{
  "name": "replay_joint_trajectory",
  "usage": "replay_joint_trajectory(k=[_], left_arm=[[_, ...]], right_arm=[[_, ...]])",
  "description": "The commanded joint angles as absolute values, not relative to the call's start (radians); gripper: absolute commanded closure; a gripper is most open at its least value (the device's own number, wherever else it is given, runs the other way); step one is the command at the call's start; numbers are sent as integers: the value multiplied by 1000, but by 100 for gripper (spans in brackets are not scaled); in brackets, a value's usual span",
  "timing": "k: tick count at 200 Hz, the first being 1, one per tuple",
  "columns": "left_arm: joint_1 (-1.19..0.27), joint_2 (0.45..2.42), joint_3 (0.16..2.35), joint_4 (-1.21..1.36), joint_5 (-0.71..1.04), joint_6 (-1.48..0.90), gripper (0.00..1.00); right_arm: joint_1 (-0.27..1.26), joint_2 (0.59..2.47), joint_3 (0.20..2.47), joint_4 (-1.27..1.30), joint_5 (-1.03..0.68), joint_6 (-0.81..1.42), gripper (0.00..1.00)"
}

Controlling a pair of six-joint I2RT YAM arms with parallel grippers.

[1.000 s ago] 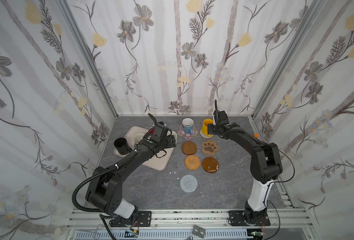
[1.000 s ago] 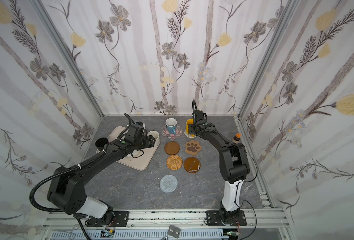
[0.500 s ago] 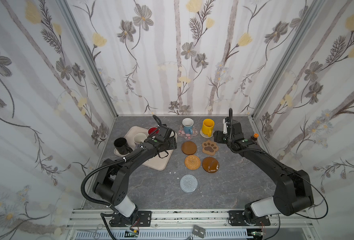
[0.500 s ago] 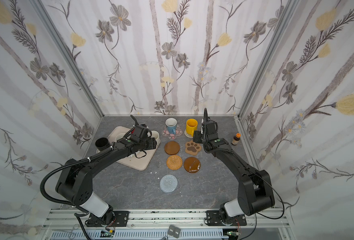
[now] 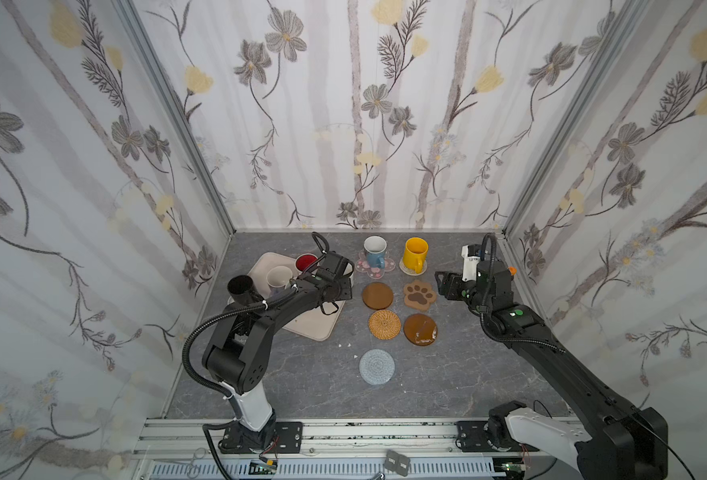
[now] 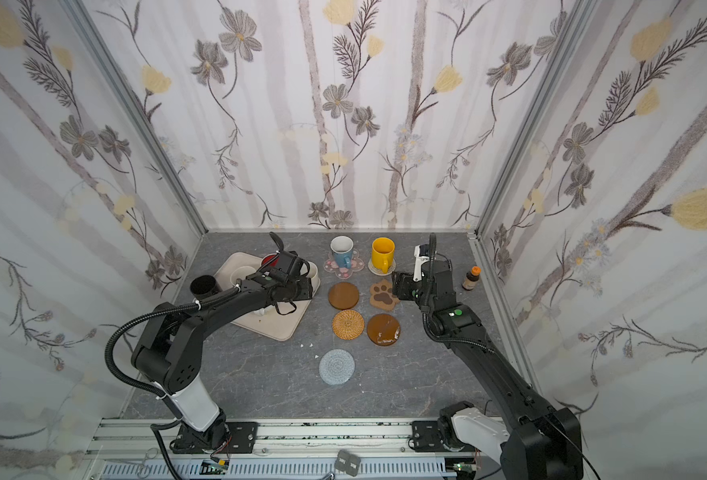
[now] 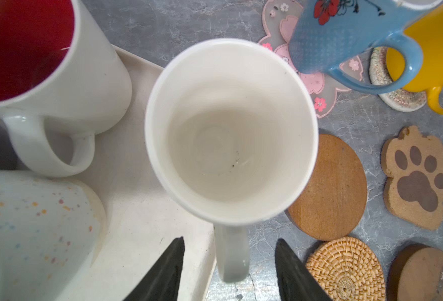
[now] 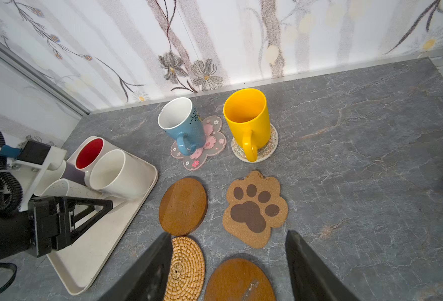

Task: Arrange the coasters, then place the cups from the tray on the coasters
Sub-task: 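Close the left gripper on the plain white mug's rim while the right gripper withdraws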

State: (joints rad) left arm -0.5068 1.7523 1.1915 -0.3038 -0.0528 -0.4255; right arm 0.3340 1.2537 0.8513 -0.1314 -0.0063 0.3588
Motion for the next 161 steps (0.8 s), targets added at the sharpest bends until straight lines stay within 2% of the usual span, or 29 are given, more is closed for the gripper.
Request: replay_joint_trajectory(k=[1,50,95,161], left_arm=[[-507,1771,1211,-301,-72,-425,44],[-506,1811,1239,-302,-75,-411,55],[-506,1806,1235,-305,-84,-397,70],[-509,1792,1230,-308,-76,-358,94]], right_arm=[[334,1234,837,-97,-29,365,31],[334,1196,823,-112,-10,350,32],[333,1193,806,-87,-13,348,33],[332,1216,796,-66,-36,334,15]])
